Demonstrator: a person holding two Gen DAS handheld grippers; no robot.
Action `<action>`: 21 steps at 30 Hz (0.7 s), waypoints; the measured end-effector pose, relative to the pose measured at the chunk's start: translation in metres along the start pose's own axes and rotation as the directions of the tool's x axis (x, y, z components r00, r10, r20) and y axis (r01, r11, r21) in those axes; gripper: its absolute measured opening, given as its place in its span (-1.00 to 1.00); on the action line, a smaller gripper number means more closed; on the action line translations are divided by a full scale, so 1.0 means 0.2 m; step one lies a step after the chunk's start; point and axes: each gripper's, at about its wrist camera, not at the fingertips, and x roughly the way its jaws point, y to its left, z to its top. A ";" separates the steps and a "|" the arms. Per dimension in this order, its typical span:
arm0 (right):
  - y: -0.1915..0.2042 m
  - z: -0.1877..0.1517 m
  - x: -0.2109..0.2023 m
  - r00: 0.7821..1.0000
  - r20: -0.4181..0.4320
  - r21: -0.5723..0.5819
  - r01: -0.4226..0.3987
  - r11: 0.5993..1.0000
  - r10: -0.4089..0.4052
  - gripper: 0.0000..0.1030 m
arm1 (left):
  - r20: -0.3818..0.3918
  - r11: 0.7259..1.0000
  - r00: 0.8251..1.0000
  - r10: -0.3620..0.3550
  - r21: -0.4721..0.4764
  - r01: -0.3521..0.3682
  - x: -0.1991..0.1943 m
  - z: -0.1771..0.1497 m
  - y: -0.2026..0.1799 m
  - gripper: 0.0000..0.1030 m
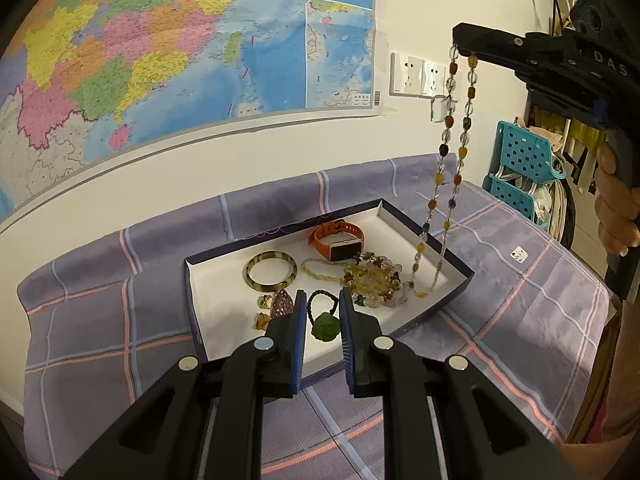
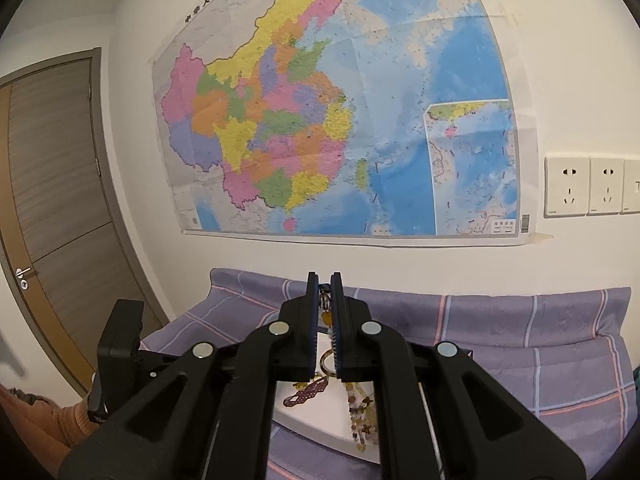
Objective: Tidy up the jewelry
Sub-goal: 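Lift and carry the multicolor necklace in the right tool and green ring in the left tool over the box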
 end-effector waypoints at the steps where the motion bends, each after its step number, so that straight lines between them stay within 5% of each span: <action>1: -0.01 0.00 0.01 1.000 -0.004 0.002 0.002 1.000 -0.002 -0.88 | -0.001 1.000 1.000 0.000 -0.001 0.000 0.00 0.00 0.00 -0.72; 21: -0.10 -0.08 0.18 0.997 -0.074 0.040 0.012 0.999 -0.009 -0.88 | -0.045 0.999 0.998 0.031 -0.020 -0.032 0.13 0.00 0.04 -0.72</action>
